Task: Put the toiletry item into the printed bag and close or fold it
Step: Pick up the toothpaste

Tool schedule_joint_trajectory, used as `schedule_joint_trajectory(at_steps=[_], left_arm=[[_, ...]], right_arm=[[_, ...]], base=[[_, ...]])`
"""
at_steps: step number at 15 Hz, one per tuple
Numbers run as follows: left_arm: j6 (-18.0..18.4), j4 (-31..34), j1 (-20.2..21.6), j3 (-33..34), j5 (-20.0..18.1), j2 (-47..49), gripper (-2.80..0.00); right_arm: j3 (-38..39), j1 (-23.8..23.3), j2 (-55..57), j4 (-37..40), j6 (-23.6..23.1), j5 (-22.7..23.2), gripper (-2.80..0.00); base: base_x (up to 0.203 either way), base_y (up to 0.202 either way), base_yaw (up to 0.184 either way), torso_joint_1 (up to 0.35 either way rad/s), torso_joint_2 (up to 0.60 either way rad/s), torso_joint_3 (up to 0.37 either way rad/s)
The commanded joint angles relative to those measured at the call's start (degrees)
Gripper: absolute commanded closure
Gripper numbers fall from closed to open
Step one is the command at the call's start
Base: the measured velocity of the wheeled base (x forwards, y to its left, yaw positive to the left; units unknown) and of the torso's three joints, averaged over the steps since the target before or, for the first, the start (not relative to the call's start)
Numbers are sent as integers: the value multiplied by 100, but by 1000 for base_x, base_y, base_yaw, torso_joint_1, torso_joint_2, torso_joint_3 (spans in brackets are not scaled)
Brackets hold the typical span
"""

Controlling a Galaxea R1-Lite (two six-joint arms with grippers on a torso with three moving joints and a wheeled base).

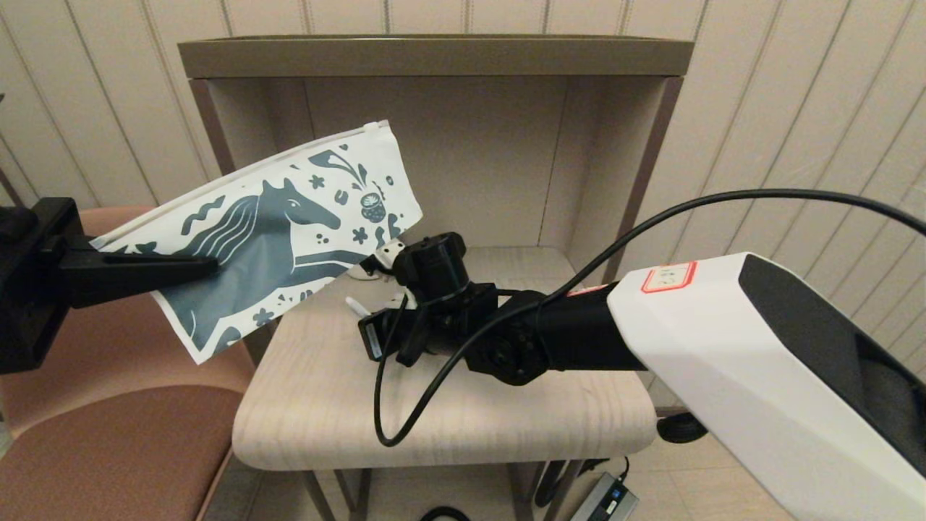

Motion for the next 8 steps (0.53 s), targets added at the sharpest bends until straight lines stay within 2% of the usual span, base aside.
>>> schedule_joint_trajectory(at_steps=[1, 3, 4, 6, 8], left_arm=[[7, 5, 0, -34, -34, 78, 0], [24, 6, -10, -108, 29, 258, 0], [35, 11, -47, -205, 174, 396, 0], [48, 11, -275, -339, 452, 668, 0], [61, 5, -487, -338, 505, 743, 0]], right_arm=[[376, -129, -464, -40, 20, -5, 0], [808, -333, -906, -46, 39, 0, 0], [1025, -439, -1157, -46, 42, 1, 0], [1472, -693, -1798, -36, 57, 6, 0], [1954, -927, -2470, -31, 67, 9, 0]], base=[[0, 0, 0, 0, 0, 0], [0, 0, 0, 0, 0, 0], [0, 0, 0, 0, 0, 0], [0, 0, 0, 0, 0, 0], [0, 0, 0, 0, 0, 0]])
